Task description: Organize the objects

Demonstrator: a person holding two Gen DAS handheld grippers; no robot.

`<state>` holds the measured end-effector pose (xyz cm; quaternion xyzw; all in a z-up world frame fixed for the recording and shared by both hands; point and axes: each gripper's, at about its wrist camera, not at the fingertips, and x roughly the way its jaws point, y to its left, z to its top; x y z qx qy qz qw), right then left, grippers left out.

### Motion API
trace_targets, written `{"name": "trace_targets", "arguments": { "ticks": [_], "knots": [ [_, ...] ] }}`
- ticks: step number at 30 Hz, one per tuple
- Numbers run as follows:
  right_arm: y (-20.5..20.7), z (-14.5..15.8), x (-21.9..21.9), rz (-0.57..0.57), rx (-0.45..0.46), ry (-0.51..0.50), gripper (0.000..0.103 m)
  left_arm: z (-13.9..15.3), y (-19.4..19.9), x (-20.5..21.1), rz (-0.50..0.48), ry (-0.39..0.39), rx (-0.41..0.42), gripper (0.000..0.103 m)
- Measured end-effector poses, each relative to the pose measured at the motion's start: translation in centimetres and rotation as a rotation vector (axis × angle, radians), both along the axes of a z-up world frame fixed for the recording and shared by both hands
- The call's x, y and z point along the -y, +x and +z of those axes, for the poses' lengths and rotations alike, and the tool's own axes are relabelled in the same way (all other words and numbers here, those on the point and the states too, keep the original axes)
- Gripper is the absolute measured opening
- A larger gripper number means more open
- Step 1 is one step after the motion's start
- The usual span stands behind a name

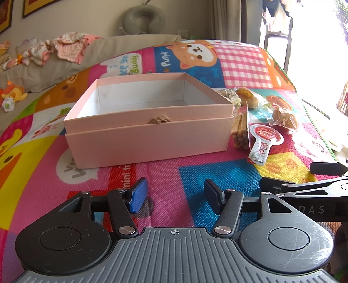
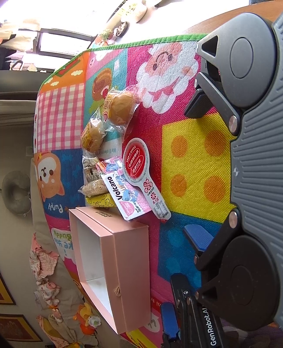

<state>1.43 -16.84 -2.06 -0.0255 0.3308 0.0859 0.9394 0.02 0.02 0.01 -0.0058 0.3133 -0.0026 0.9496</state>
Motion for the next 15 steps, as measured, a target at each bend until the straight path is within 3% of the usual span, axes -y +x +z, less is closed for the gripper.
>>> {"name": "trace_targets", "arguments": {
  "ticks": [15],
  "knots": [
    [-0.34,-0.06,-0.02,0.010,-0.001,0.004,0.103,0.01,-0.06,0.04,-0.001,-0.001,0.000,0.064]
  ]
}}
